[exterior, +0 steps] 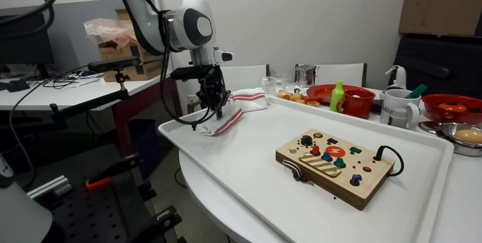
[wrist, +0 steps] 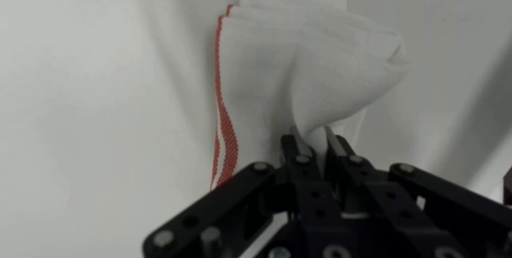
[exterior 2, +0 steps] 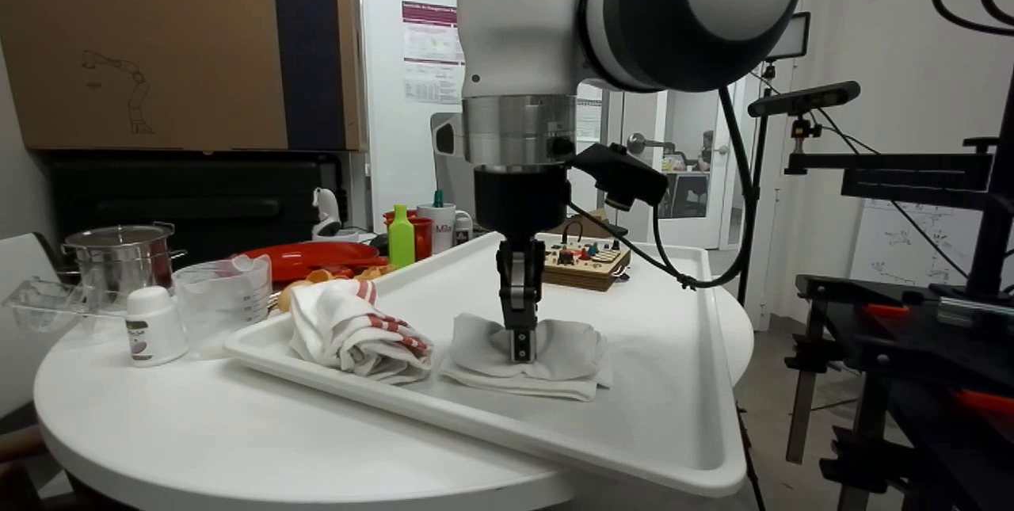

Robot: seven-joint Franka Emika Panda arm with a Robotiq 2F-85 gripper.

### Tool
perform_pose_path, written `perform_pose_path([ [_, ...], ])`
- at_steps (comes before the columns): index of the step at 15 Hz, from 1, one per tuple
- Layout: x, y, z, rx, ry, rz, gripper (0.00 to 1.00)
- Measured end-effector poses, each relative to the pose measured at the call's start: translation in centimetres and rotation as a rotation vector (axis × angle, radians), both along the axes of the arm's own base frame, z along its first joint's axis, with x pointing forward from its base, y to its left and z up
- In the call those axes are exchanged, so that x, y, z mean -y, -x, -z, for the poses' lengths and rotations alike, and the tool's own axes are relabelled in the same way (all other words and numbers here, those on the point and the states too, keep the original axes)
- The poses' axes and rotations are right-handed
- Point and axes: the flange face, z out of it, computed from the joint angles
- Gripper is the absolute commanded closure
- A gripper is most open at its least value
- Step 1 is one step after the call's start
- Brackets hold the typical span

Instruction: Wipe the table with the white towel.

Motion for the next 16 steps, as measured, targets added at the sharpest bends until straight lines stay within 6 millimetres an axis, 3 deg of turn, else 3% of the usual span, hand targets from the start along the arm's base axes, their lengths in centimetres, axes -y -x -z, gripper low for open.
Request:
perform_pose_path([
  [3,-1.6,0.7,0.0,-0.004,0.0,-0.035,0.97],
  [7,-1.3,0.8,0.1,-0.006,0.004,-0.021,0.97],
  [16,4.7,1.7,0.3,-0.028,0.037,0.137,0.97],
])
